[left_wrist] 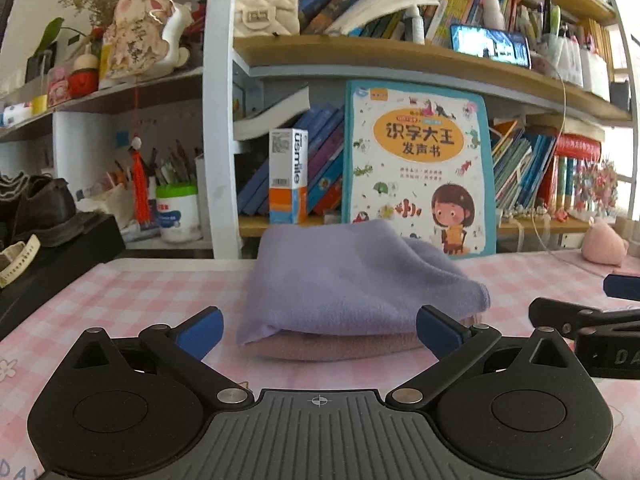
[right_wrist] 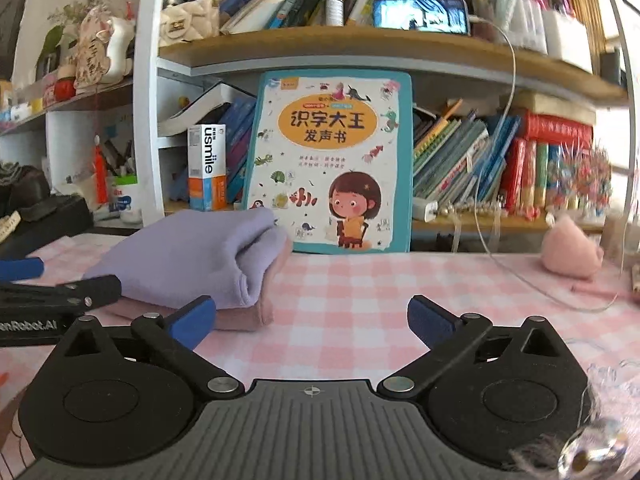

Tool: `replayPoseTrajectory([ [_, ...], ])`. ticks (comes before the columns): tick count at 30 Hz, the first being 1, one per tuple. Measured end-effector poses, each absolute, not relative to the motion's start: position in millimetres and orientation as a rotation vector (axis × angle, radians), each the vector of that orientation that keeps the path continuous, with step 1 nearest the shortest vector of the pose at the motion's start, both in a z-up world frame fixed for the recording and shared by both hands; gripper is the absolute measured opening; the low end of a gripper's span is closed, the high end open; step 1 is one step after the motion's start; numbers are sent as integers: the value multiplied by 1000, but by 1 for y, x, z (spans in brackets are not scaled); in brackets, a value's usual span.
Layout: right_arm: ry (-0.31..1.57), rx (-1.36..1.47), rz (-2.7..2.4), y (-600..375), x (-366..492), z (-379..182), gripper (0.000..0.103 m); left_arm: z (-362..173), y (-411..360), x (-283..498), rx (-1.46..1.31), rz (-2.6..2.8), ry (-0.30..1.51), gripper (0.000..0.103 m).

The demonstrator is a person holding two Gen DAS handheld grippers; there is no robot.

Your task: Fold clothes

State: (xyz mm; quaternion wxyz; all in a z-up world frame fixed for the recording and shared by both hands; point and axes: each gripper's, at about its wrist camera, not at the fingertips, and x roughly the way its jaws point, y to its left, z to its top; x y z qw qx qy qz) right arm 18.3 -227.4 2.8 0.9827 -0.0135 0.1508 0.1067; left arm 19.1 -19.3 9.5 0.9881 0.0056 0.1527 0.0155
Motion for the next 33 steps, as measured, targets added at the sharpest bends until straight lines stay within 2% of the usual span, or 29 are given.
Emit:
replayPoseTrajectory([
  [11,331,-138,244,-209,22,0,103,8,-13,22,-17,47,332,103],
  [33,347,-109,235,-213,24,1,103,8,-13,22,-7,74,332,103],
])
